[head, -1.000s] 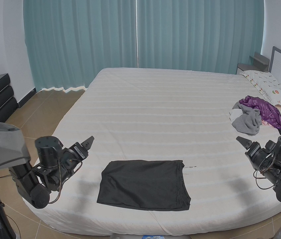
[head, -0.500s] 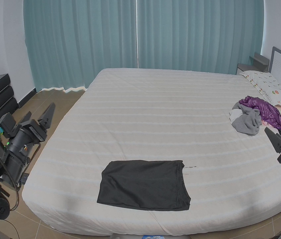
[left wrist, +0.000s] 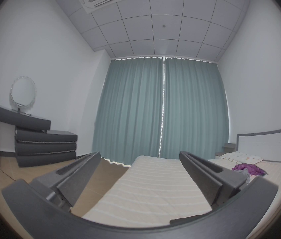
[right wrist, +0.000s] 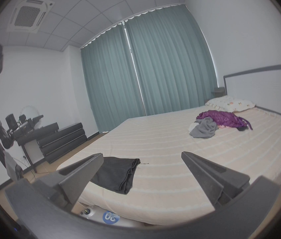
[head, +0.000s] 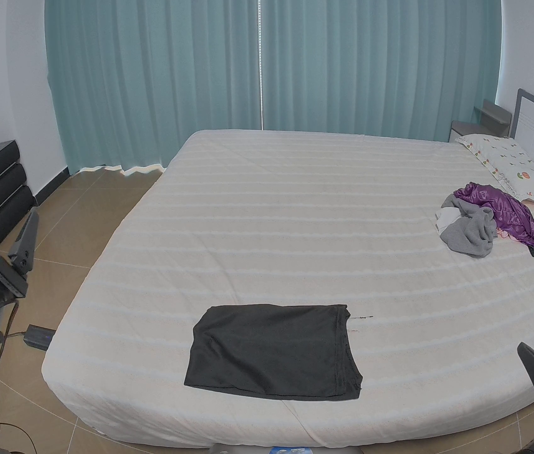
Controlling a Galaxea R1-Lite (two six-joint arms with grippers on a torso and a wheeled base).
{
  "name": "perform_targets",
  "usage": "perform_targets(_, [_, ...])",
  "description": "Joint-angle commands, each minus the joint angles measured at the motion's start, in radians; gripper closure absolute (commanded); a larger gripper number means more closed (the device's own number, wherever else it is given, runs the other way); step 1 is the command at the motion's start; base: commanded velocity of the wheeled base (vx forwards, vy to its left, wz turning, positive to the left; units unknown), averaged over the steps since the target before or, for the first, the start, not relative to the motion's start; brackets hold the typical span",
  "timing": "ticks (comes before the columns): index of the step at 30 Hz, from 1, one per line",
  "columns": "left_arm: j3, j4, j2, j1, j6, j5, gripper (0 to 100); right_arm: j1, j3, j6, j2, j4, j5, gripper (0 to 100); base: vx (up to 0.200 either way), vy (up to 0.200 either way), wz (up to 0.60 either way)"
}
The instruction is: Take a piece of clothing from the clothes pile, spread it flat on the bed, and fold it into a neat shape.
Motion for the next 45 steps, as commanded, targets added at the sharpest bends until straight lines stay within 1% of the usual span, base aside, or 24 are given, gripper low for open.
perform_targets(1, [0.013,0.391,-0.58,0.079,0.135,0.088,0,0.036,-0.145,-0.176,-0.433,0.373,-0.04,0,0.0,0.0,0.0])
perform_targets(4, [-0.046,0.639,-0.767,0.122,0.136,0.082,0,0.036,-0.139,-0.2,-0.433,0.371,-0.074,0,0.0,0.0,0.0])
perform_targets(7, [-0.115,0.903,-0.934,0.144,0.142,0.073,0,0.031,-0.151,-0.206,-0.433,0.386,-0.198,0,0.0,0.0,0.0])
perform_targets(8, [-0.127,0.968,-0.977,0.151,0.142,0.068,0,0.031,-0.156,-0.209,-0.433,0.388,-0.218,0,0.0,0.0,0.0])
perform_targets(9, [-0.13,0.977,-0.983,0.153,0.144,0.068,0,0.031,-0.157,-0.209,-0.433,0.388,-0.221,0,0.0,0.0,0.0])
perform_targets(10, [-0.15,1.083,-1.052,0.17,0.142,0.059,0,0.03,-0.171,-0.209,-0.432,0.399,-0.243,0,0.0,0.0,0.0])
perform_targets(11, [-0.15,1.083,-1.052,0.17,0.142,0.059,0,0.03,-0.171,-0.209,-0.432,0.399,-0.243,0,0.0,0.0,0.0])
perform_targets(12, [-0.151,1.117,-1.083,0.207,0.144,0.059,0,-0.004,-0.209,-0.209,-0.433,0.463,-0.281,0,0.0,0.0,0.0])
perform_targets(13, [-0.155,1.123,-1.097,0.236,0.144,0.048,0,-0.023,-0.238,-0.211,-0.436,0.509,-0.29,0,0.0,0.0,0.0])
perform_targets(17, [-0.153,1.136,-1.15,0.277,0.161,-0.03,0,-0.052,-0.357,-0.219,-0.473,0.719,-0.284,0,0.0,0.0,0.0])
perform_targets(20, [-0.145,1.135,-1.164,0.274,0.159,-0.038,0,-0.075,-0.357,-0.231,-0.531,0.784,-0.243,0,0.0,0.0,0.0])
perform_targets(21, [-0.138,1.129,-1.166,0.274,0.153,-0.038,0,-0.079,-0.337,-0.226,-0.533,0.799,-0.188,0,0.0,0.0,0.0])
perform_targets(25, [-0.113,1.12,-1.166,0.274,0.145,-0.045,0,-0.079,-0.321,-0.226,-0.533,0.715,-0.16,0,0.0,0.0,0.0])
perform_targets(26, [-0.082,1.113,-1.166,0.274,0.144,-0.062,0,-0.079,-0.295,-0.237,-0.533,0.632,-0.148,0,0.0,0.0,0.0])
perform_targets(28, [-0.072,1.112,-1.166,0.274,0.145,-0.071,0,-0.079,-0.284,-0.239,-0.533,0.612,-0.142,0,0.0,0.0,0.0])
perform_targets(29, [-0.003,1.078,-1.166,0.274,0.145,-0.121,0,-0.079,-0.199,-0.252,-0.533,0.486,-0.102,0,0.0,0.0,0.0])
perform_targets(30, [0.019,1.063,-1.166,0.274,0.145,-0.131,0,-0.079,-0.168,-0.252,-0.533,0.448,-0.096,0,0.0,0.0,0.0])
perform_targets(31, [0.071,1.015,-1.166,0.274,0.145,-0.151,0,-0.079,-0.087,-0.259,-0.533,0.35,-0.089,0,0.0,0.0,0.0])
perform_targets(33, [0.082,0.997,-1.166,0.274,0.13,-0.159,0,-0.079,0.055,-0.286,-0.533,0.179,-0.074,0,0.0,0.0,0.0])
perform_targets(37, [0.082,1.014,-1.166,0.274,0.099,-0.162,0,-0.079,0.059,-0.28,-0.533,0.215,-0.056,0,0.0,0.0,0.0])
perform_targets(40, [0.082,1.146,-1.166,0.274,0.098,-0.179,0,-0.079,0.056,-0.266,-0.533,0.305,-0.056,0,0.0,0.0,0.0])
perform_targets(42, [0.082,1.182,-1.166,0.274,0.098,-0.185,0,-0.079,0.056,-0.26,-0.533,0.3,-0.05,0,0.0,0.0,0.0])
perform_targets(43, [0.082,1.256,-1.166,0.274,0.096,-0.191,0,-0.079,0.058,-0.263,-0.533,0.29,-0.043,0,0.0,0.0,0.0])
perform_targets(45, [0.082,1.317,-1.166,0.274,0.092,-0.197,0,-0.081,0.058,-0.254,-0.533,0.29,-0.057,0,0.0,0.0,0.0])
